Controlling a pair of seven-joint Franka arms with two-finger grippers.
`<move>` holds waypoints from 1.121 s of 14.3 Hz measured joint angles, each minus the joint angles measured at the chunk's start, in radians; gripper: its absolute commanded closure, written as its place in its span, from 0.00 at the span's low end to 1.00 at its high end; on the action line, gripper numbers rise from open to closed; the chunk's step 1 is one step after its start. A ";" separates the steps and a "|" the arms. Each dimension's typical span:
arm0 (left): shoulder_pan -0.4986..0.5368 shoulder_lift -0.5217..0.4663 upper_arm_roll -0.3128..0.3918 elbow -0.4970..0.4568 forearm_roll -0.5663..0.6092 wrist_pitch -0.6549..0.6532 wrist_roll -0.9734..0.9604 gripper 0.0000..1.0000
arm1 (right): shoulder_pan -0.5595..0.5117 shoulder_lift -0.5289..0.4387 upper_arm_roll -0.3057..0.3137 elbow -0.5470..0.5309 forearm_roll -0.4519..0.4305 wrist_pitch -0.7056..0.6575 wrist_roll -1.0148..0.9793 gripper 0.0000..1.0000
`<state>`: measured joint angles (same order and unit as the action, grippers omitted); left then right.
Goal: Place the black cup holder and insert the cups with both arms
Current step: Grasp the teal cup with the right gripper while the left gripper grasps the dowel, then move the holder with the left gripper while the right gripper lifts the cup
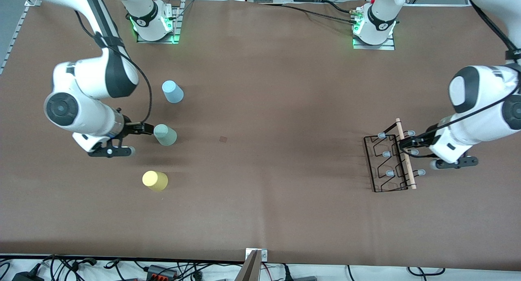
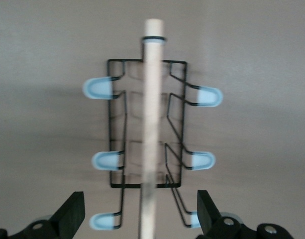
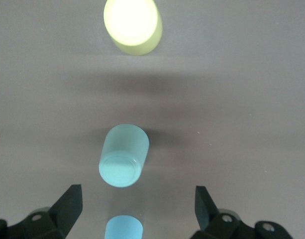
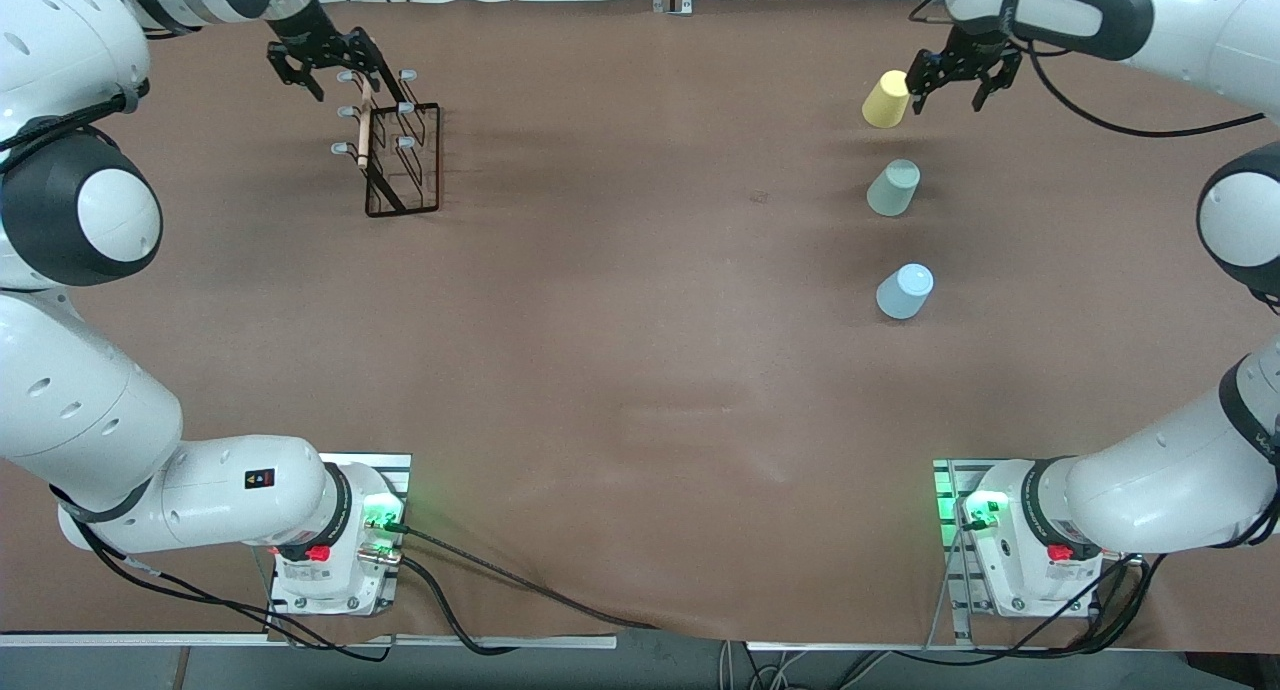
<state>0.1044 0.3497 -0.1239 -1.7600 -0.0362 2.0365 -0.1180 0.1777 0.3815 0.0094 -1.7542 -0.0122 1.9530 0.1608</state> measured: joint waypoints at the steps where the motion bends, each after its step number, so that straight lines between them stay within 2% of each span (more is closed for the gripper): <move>1: -0.010 0.005 0.000 -0.004 0.000 0.013 -0.006 0.23 | 0.007 0.021 0.000 0.000 0.000 0.006 0.008 0.00; 4: -0.017 0.014 0.001 -0.041 0.008 0.072 -0.011 0.31 | 0.027 0.087 0.000 -0.001 0.005 0.013 0.027 0.00; 5: -0.017 0.015 0.002 -0.054 0.017 0.087 -0.011 0.38 | 0.031 0.105 0.000 -0.001 0.020 0.014 0.030 0.00; 6: -0.017 0.015 0.003 -0.062 0.022 0.095 -0.011 0.48 | 0.032 0.119 0.000 -0.001 0.042 0.014 0.031 0.00; 9: -0.017 0.016 0.003 -0.070 0.025 0.100 -0.011 0.88 | 0.032 0.141 -0.001 -0.001 0.074 0.014 0.031 0.00; 10: -0.017 0.016 0.003 -0.071 0.026 0.100 -0.012 0.99 | 0.032 0.146 -0.001 -0.001 0.075 0.014 0.031 0.00; 14: -0.019 0.015 -0.003 -0.069 0.027 0.097 -0.041 0.99 | 0.032 0.164 -0.001 -0.003 0.075 0.014 0.037 0.00; 16: -0.034 0.013 -0.032 -0.047 0.027 0.056 -0.052 0.99 | 0.032 0.170 -0.001 -0.009 0.076 0.014 0.041 0.00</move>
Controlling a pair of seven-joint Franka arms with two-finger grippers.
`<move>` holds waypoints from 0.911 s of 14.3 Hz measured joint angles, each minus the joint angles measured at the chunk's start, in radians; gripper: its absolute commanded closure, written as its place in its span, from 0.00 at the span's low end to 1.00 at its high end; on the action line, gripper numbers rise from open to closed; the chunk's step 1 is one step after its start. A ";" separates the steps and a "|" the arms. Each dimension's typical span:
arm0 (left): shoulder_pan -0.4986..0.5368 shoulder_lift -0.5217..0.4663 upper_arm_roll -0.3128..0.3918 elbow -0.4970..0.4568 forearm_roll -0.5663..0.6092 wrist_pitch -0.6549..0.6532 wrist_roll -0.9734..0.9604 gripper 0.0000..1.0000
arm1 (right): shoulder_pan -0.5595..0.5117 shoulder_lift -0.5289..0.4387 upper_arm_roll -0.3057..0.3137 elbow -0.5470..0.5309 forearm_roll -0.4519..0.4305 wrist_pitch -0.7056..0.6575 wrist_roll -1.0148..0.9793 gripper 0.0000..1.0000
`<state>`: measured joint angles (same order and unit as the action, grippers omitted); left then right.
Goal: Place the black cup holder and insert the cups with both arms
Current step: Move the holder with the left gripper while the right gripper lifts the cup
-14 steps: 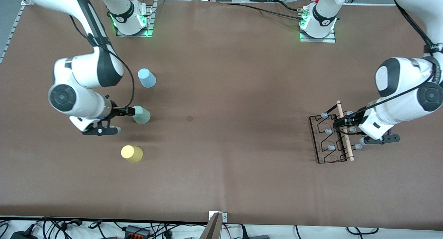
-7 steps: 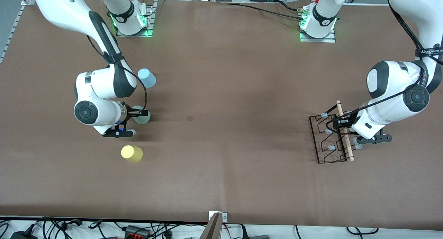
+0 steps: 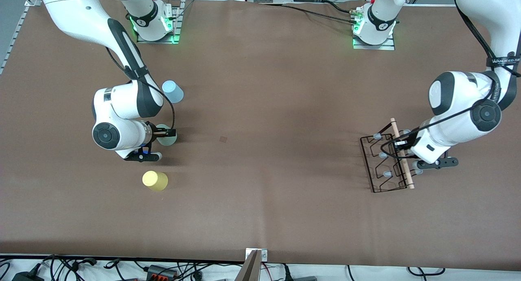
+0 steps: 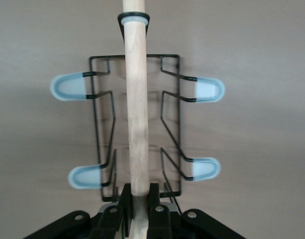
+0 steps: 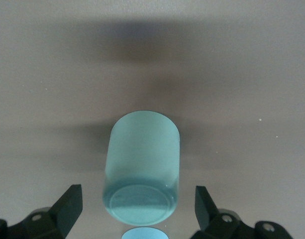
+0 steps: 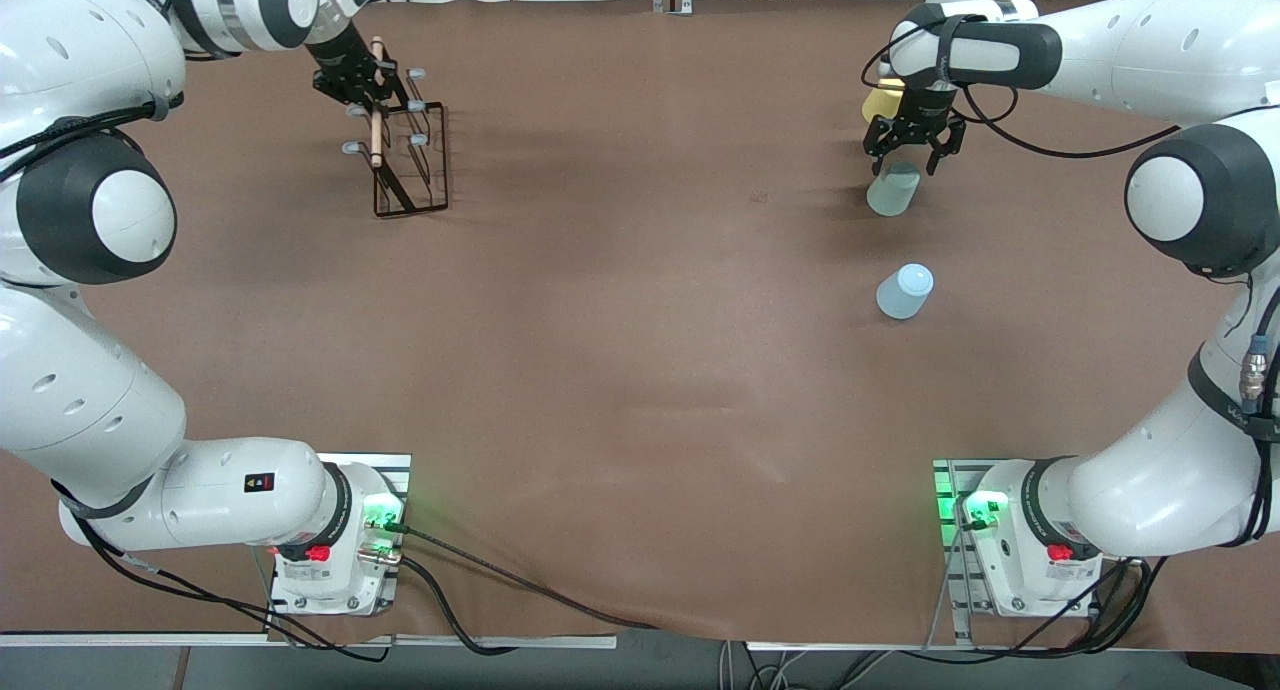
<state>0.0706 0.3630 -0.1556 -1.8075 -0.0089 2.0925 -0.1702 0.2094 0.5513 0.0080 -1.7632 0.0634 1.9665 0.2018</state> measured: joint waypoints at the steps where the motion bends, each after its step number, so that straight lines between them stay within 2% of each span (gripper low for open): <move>1: -0.013 -0.001 -0.029 0.029 0.000 -0.050 -0.006 0.99 | 0.000 0.003 0.000 -0.004 0.000 0.000 0.001 0.00; 4: -0.111 -0.003 -0.100 0.144 -0.001 -0.160 -0.138 0.99 | 0.000 0.006 0.000 -0.010 0.000 0.000 0.002 0.00; 8: -0.300 0.006 -0.111 0.232 -0.001 -0.168 -0.325 0.99 | 0.000 0.007 0.000 -0.013 0.000 -0.001 0.003 0.02; 12: -0.466 0.095 -0.111 0.346 -0.003 -0.164 -0.530 0.96 | 0.000 0.009 0.000 -0.015 0.000 -0.003 0.003 0.55; 13: -0.503 0.137 -0.110 0.388 -0.003 -0.160 -0.576 0.96 | 0.000 0.009 0.000 -0.015 0.000 -0.003 0.004 0.65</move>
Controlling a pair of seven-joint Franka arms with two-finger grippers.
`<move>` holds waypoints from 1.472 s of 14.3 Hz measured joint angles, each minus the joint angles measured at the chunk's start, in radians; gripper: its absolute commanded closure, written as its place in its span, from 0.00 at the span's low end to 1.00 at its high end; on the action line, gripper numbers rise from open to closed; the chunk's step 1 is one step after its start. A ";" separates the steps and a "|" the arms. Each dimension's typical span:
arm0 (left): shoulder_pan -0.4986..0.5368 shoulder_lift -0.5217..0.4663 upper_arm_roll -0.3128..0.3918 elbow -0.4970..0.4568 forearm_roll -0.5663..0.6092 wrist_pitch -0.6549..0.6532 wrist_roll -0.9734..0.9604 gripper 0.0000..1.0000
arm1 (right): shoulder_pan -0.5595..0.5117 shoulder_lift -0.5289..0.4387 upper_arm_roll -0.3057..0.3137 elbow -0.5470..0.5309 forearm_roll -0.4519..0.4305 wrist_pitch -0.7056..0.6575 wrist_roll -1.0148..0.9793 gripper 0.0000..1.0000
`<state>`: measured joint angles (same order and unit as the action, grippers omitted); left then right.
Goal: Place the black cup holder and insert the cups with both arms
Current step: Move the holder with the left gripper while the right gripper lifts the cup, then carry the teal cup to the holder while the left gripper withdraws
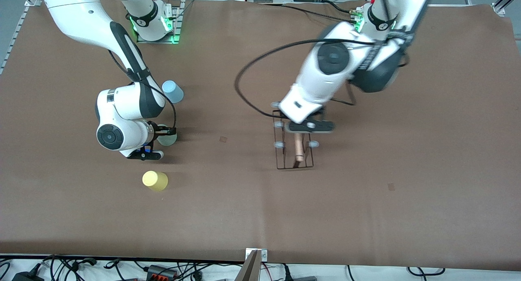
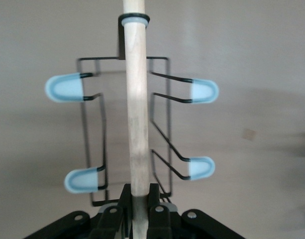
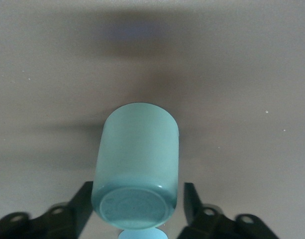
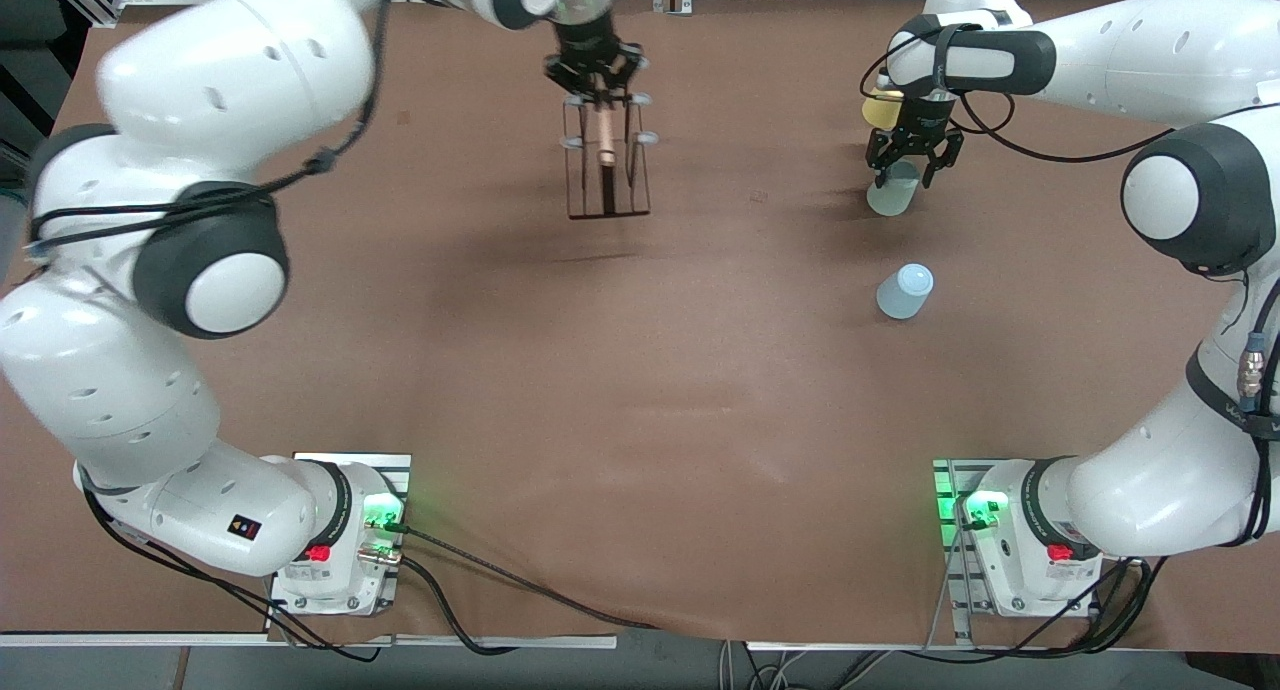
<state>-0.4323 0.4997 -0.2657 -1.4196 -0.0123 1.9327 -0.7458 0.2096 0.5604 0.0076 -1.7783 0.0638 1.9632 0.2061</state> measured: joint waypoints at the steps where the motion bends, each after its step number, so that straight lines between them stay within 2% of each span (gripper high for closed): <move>1: -0.033 0.047 0.001 0.044 0.000 0.007 -0.032 0.96 | 0.000 -0.002 0.000 0.003 0.001 -0.006 0.002 0.71; 3: -0.072 0.128 0.005 0.108 0.001 0.033 -0.051 0.96 | 0.000 -0.006 -0.001 0.025 0.001 -0.031 0.005 0.73; 5: -0.088 0.183 0.006 0.133 0.001 0.084 -0.051 0.93 | -0.001 -0.016 -0.007 0.079 0.001 -0.095 0.005 0.73; 7: -0.101 0.218 0.008 0.141 0.015 0.121 -0.051 0.78 | -0.003 -0.038 -0.011 0.161 0.001 -0.197 0.005 0.73; 8: -0.105 0.228 0.008 0.143 0.040 0.124 -0.051 0.48 | -0.005 -0.050 -0.012 0.207 0.002 -0.254 0.005 0.73; 9: -0.107 0.232 0.008 0.146 0.061 0.125 -0.051 0.03 | -0.009 -0.059 -0.012 0.250 0.010 -0.306 0.005 0.73; 10: -0.108 0.231 0.008 0.154 0.074 0.125 -0.051 0.00 | -0.012 -0.066 -0.013 0.284 0.023 -0.347 0.005 0.73; 13: -0.102 0.208 0.014 0.196 0.088 0.107 -0.052 0.00 | -0.014 -0.070 -0.014 0.320 0.045 -0.389 0.005 0.73; 15: -0.052 0.150 0.026 0.216 0.091 0.030 -0.054 0.00 | -0.014 -0.065 -0.015 0.319 0.050 -0.390 0.005 0.73; 18: 0.120 0.042 0.032 0.220 0.094 -0.123 -0.042 0.00 | -0.012 -0.066 -0.012 0.324 0.107 -0.390 0.021 0.73; 21: 0.294 -0.051 0.032 0.222 0.094 -0.303 0.042 0.00 | 0.029 -0.070 0.013 0.363 0.160 -0.390 0.136 0.73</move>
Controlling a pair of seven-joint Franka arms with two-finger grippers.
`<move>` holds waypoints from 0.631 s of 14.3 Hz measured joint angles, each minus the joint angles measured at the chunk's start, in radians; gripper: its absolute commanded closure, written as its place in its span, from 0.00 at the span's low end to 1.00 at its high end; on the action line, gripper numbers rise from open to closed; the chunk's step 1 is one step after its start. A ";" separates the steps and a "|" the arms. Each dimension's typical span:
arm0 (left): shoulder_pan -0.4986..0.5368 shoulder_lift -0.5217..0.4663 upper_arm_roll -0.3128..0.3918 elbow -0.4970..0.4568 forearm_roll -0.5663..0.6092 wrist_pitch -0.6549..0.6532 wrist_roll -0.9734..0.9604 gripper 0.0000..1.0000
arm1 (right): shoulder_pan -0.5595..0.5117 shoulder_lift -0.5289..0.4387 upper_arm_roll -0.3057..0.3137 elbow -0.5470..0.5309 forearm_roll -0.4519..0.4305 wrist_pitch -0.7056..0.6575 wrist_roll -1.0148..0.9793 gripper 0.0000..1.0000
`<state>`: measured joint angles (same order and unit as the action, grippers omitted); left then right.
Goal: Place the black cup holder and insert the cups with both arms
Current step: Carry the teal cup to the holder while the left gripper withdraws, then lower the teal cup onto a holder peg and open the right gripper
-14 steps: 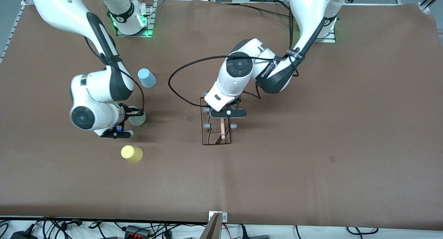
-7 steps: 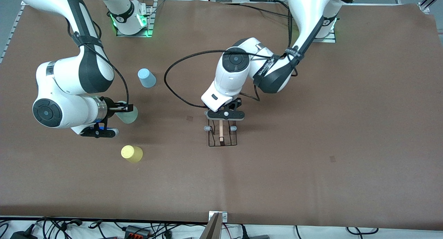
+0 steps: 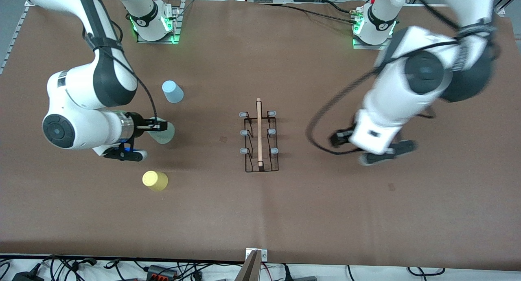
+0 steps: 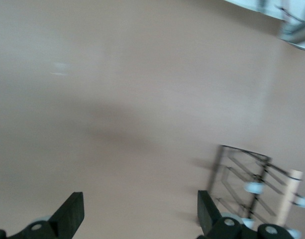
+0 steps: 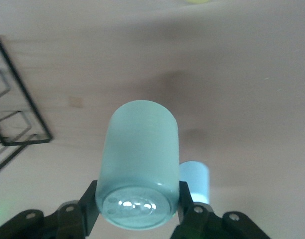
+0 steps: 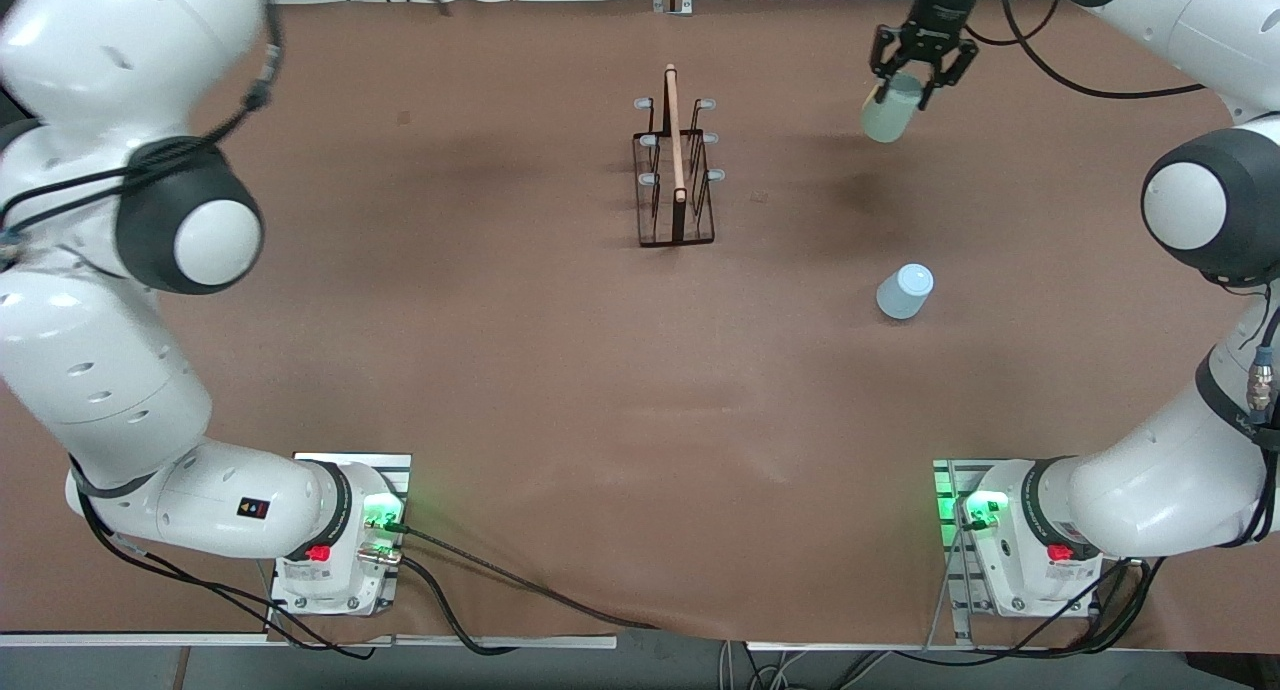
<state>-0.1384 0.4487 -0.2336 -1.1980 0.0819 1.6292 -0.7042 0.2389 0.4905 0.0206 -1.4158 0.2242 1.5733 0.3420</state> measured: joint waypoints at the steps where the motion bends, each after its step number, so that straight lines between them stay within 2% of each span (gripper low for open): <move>1: 0.046 -0.037 0.000 0.002 0.001 -0.045 0.038 0.00 | 0.037 -0.001 0.007 0.017 0.004 0.000 0.053 0.73; 5: 0.235 -0.193 0.001 0.001 0.003 -0.218 0.268 0.00 | 0.223 0.005 0.014 0.038 0.010 0.084 0.273 0.73; 7: 0.312 -0.218 0.000 -0.010 0.001 -0.238 0.413 0.00 | 0.282 0.026 0.014 0.038 0.047 0.140 0.348 0.73; 9: 0.334 -0.211 -0.001 -0.028 0.001 -0.238 0.501 0.00 | 0.316 0.055 0.014 0.038 0.078 0.184 0.390 0.73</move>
<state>0.1955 0.2381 -0.2342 -1.2261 0.0832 1.3914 -0.2035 0.5546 0.5455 0.0343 -1.3782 0.3020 1.7574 0.7318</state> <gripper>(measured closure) 0.000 0.348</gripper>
